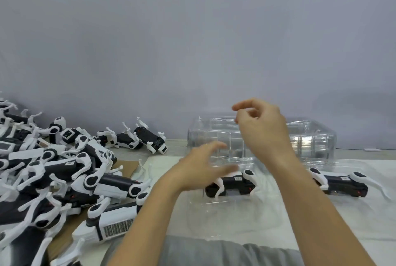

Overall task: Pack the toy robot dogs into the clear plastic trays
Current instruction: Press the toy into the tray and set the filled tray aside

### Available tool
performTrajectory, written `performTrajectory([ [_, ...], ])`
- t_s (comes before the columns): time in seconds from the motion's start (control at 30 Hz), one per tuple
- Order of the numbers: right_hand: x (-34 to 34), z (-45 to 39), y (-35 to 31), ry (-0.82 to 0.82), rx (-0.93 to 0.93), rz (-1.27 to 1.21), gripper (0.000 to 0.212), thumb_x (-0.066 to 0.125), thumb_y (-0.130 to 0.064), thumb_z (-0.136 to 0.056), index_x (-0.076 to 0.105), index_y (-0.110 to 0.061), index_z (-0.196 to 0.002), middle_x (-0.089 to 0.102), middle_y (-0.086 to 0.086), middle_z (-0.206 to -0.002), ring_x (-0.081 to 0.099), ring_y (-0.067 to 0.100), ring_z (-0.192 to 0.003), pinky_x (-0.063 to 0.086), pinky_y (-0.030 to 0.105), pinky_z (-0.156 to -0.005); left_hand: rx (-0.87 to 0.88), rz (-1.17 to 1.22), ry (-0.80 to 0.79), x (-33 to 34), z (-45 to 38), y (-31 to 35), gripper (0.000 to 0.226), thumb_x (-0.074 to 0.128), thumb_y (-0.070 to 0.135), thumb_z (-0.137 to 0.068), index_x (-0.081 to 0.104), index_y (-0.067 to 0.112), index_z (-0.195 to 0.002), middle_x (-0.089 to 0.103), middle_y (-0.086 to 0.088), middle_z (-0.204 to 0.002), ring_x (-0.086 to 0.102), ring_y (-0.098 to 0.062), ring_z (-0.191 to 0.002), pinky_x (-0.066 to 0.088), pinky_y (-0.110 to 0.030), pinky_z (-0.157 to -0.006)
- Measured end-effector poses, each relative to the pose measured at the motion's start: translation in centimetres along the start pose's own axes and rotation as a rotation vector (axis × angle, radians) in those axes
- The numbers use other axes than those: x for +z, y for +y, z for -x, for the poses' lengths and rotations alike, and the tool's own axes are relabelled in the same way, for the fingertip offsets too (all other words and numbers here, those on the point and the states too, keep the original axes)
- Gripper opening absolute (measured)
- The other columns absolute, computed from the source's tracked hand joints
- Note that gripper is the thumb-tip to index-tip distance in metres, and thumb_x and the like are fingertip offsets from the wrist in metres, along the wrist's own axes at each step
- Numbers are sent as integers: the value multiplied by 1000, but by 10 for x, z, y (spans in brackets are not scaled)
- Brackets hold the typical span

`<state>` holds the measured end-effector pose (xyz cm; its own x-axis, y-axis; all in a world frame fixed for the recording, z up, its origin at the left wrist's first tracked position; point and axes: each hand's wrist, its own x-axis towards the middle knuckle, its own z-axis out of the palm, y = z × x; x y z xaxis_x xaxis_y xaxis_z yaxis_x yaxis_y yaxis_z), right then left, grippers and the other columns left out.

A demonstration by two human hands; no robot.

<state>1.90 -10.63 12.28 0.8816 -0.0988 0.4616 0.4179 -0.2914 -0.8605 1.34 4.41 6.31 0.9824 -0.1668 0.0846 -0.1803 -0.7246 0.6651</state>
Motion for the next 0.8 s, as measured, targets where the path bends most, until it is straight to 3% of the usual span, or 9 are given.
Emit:
performTrajectory([
  [0.07,9,5,1,-85,-11,74,23,49,-12,-88,67,-25,-88,62,-8,-59,52,0,-45,39,16,-48,-23,152,350,-9,-7,-9,21,64,22,-93,62,28,-113,65,5,-121,60,-10,-109,47,-23,-88],
  [0.13,20,11,2,-191,-7,117,24,47,-9,-88,66,-23,-91,58,-8,-62,50,0,-41,35,12,-42,-146,361,694,-20,-9,-17,21,53,6,-92,65,24,-93,68,-1,-105,62,-14,-94,48,-24,-78],
  [0.23,41,23,3,-377,30,169,27,44,-11,-89,66,-20,-101,62,3,-83,50,3,-49,35,10,-41,-254,718,934,-37,-7,-25,25,47,4,-90,63,22,-83,66,-3,-91,60,-20,-83,49,-36,-74],
  [0.33,65,41,8,-569,22,251,32,45,-17,-90,65,-23,-115,62,10,-114,60,18,-82,46,19,-72,-249,816,1004,-46,-5,-28,27,44,2,-90,62,19,-80,63,0,-80,57,-14,-69,43,-27,-61],
  [0.4,77,52,13,-739,8,309,38,46,-19,-92,59,-28,-127,57,7,-128,60,22,-104,50,31,-90,-234,830,997,-47,-4,-27,26,44,2,-90,62,17,-79,63,0,-78,56,-15,-70,42,-28,-63],
  [0.47,84,61,19,-871,-32,435,43,48,-21,-94,52,-33,-135,53,2,-135,49,24,-125,43,38,-103,-238,819,971,-46,-4,-26,25,45,2,-91,62,17,-79,63,-1,-80,56,-16,-73,43,-30,-66],
  [0.6,78,59,23,-895,-88,631,47,50,-15,-94,50,-29,-139,55,-1,-132,41,21,-129,26,38,-106,-249,802,906,-42,-4,-23,25,45,2,-93,62,15,-80,63,0,-80,56,-16,-74,43,-29,-65],
  [0.7,65,48,26,-878,-10,695,50,51,-13,-93,51,-33,-139,54,-1,-135,46,24,-128,30,38,-109,-244,790,875,-41,-5,-23,25,45,1,-93,62,15,-81,63,-1,-80,57,-16,-75,43,-29,-64],
  [0.8,46,36,29,-846,110,686,56,50,-8,-87,53,-39,-134,54,-4,-136,50,29,-127,45,46,-105,-235,792,855,-40,-5,-23,25,45,0,-92,62,14,-80,62,-2,-78,57,-18,-75,44,-32,-66],
])
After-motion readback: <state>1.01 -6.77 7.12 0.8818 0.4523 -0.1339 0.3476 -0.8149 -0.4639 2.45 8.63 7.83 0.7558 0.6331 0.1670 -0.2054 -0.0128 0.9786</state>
